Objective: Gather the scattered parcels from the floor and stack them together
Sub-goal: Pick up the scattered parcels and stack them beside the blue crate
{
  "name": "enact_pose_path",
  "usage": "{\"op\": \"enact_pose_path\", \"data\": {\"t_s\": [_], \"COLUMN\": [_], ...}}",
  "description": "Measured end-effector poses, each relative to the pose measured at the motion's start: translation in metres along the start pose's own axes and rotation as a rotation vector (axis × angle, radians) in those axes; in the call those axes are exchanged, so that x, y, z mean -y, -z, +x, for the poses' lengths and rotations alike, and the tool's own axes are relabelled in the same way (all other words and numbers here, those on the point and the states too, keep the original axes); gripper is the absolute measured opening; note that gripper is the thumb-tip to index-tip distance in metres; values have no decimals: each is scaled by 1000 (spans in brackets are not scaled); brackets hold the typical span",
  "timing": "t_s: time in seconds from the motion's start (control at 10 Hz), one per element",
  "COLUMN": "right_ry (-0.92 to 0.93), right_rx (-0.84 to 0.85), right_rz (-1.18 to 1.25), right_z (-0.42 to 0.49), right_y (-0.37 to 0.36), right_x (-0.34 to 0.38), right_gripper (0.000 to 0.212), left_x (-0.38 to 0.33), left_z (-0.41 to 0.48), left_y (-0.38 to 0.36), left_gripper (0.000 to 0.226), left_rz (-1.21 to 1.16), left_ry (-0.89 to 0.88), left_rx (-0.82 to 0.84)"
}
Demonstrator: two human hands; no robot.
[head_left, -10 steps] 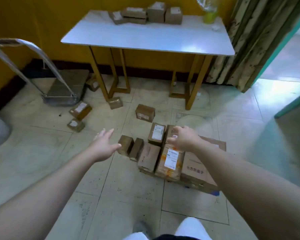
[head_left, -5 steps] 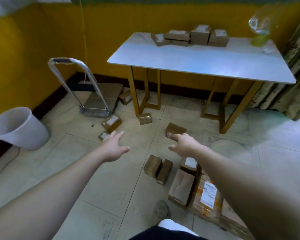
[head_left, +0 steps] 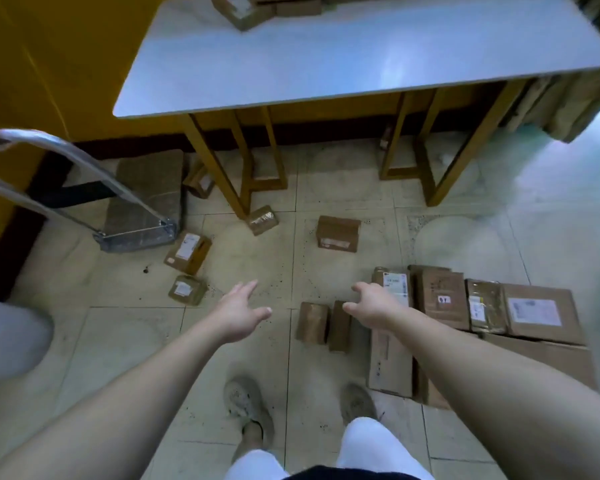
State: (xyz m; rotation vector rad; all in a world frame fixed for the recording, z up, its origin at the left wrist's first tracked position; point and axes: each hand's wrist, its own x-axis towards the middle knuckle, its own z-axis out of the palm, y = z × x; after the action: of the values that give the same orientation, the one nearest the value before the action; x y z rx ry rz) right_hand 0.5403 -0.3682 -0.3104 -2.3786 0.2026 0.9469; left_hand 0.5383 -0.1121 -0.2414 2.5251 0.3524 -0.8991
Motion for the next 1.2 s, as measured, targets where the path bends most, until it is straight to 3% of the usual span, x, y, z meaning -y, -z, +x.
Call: {"op": "enact_pose_path", "data": {"t_s": [0.3,0.5,0.6,0.7,0.8,0.9,1.0,1.2], "right_ry": [-255,-380,-461,-452,-444,-489,-496,-474], "right_rx": [-87,-29,21,2,31,48,-18,-207], "right_rz": [331,475,530,583,574,629,681,802], "right_z": [91,198,255,302,340,370,366,295], "right_y": [-87,-173,-226,-268,-305,-339,-342,-285], "right_x": [5,-26,-54,-75,-95,-112,-109,-60], "right_gripper": [58,58,15,9,36,40,35,33], "left_x": [43,91,112,127,135,138,138,120], "left_z": [167,283,339,383,416,434,433,374], "left_y": [-59,-140,-199,-261,-317,-349,-349,-267], "left_gripper": [72,67,67,67,68,49,39,46], "left_rz": [74,-27,-143,-197,-289,-435,-510,-476], "left_ry": [-82,5,114,160,203,274,296,158], "left_rx": [358,413,427,423,431,509,485,345]}}
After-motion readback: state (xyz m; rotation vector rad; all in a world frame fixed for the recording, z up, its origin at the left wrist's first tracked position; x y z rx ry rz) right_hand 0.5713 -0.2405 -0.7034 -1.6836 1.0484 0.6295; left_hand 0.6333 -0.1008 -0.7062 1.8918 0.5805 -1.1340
